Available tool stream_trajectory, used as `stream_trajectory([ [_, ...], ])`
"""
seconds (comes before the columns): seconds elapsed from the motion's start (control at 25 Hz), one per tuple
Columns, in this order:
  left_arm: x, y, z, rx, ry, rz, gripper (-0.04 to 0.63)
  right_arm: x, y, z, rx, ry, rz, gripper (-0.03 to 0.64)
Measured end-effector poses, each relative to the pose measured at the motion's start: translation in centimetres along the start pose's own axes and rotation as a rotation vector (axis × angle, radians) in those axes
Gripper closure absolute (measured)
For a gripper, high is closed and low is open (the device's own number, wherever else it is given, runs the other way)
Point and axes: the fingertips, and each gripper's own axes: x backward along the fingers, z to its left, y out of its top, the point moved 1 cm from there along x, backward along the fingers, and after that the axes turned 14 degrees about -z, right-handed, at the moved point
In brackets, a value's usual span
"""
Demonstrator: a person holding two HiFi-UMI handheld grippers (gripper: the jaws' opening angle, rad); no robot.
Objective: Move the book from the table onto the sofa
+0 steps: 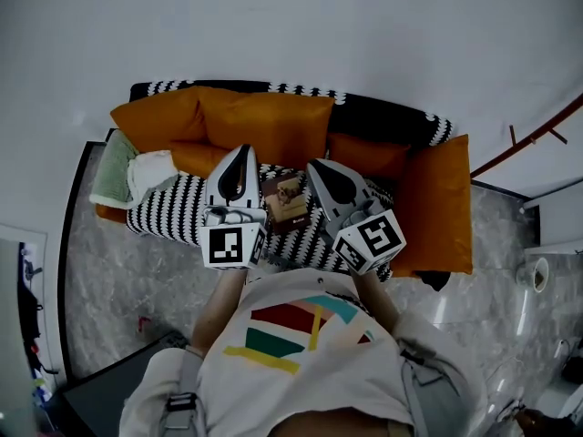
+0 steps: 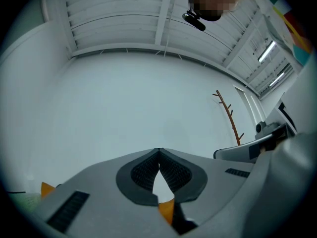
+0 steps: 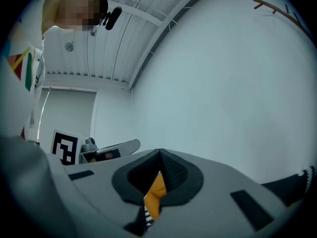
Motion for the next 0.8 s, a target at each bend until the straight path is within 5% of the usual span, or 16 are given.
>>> stream_trajectory([
  [0.8, 1.4, 0.9, 0.2, 0.042, 0.038, -0.031, 0.589, 0.7, 0.1, 1.5, -0.014, 0.018, 0.017, 0.604],
])
